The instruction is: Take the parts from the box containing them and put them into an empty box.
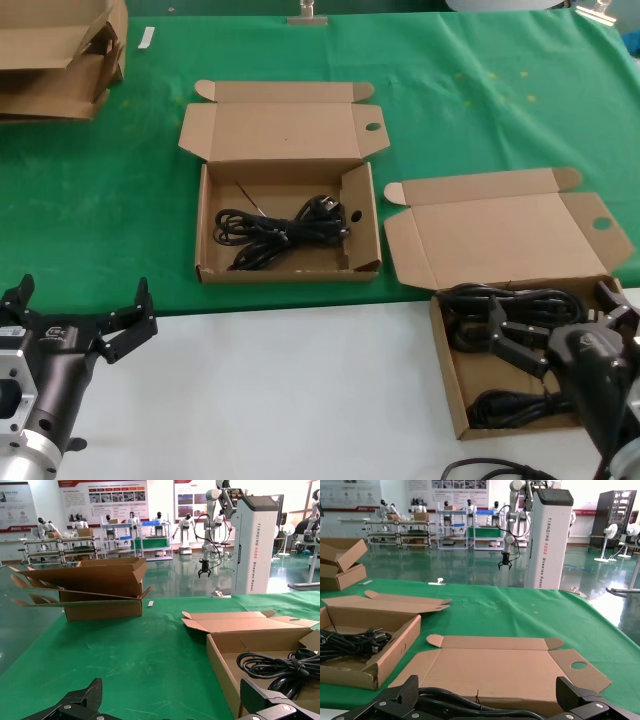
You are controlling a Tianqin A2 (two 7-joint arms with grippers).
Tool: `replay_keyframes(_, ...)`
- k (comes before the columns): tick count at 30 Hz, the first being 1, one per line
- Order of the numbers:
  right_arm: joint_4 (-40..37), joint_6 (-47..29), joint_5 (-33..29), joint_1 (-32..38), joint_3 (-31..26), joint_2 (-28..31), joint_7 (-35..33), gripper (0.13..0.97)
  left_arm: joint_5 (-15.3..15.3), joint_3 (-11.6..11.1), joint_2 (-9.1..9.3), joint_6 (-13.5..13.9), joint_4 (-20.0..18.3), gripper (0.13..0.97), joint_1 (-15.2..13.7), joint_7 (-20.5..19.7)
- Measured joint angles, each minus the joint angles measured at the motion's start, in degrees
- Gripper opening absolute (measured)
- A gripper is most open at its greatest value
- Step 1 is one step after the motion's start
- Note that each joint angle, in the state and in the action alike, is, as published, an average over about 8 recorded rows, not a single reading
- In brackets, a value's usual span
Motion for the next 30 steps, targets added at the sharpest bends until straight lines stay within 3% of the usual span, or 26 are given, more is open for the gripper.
replay_keyframes(30, 0.00, 0.00, 0.00, 0.00, 0.00, 0.00, 0.00, 0.966, 0.00, 0.00, 0.00, 0.00, 0.00, 0.966, 0.00, 0.00)
